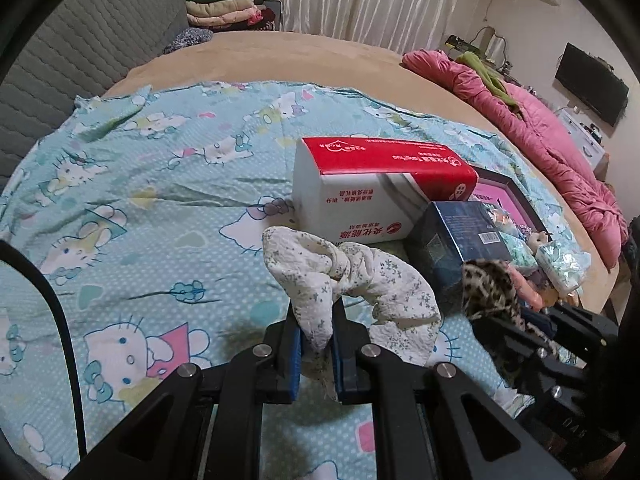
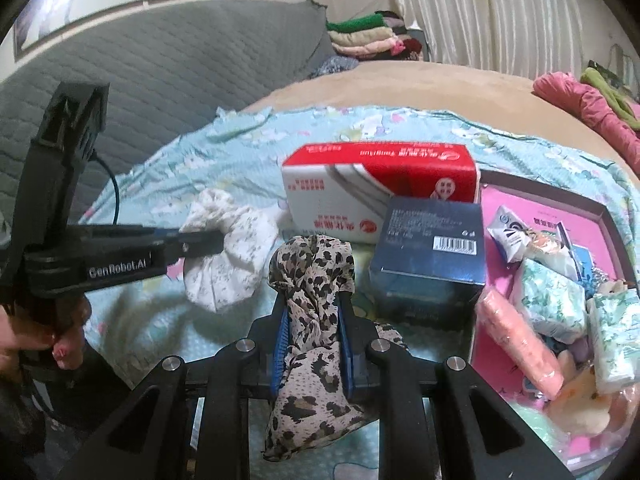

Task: Organize soft objects
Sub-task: 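Lift and carry both scrunchies over the pink tray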

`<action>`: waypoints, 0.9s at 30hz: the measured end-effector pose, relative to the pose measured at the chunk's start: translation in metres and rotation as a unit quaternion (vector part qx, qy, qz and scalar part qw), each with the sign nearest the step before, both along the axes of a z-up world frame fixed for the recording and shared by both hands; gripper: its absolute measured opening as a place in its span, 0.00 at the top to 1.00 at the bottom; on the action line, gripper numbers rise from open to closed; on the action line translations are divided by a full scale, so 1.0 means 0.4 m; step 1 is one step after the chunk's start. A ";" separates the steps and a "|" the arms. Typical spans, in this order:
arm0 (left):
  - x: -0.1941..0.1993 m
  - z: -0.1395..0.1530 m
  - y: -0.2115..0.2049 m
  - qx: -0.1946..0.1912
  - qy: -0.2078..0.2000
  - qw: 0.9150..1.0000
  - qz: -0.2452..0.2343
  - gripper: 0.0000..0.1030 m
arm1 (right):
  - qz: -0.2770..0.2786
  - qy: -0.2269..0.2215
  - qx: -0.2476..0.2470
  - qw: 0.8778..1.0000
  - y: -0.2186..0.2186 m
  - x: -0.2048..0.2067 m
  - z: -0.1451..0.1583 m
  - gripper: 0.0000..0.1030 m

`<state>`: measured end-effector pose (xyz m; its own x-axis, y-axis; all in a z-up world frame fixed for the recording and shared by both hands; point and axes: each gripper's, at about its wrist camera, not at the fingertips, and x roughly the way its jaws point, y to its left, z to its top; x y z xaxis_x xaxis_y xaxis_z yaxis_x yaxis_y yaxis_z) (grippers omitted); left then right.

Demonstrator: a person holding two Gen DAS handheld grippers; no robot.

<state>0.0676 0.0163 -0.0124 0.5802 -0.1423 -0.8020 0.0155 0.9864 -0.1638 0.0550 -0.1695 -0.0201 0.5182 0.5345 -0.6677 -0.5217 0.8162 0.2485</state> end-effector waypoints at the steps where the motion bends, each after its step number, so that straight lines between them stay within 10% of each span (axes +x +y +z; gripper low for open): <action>1: -0.004 0.006 -0.002 0.001 -0.001 1.000 0.000 0.88 | -0.001 -0.002 0.003 1.000 -0.004 -0.002 0.006 0.79; 27: -0.039 0.182 -0.143 0.058 -0.051 0.997 -0.030 0.88 | -0.057 -0.072 0.088 0.992 -0.150 -0.037 0.145 0.79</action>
<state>0.0518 -0.0411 0.0605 0.6525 -0.0895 -0.7525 0.0857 0.9953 -0.0441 0.0400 -0.2295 0.0380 0.6646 0.5688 -0.4845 -0.4694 0.8224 0.3215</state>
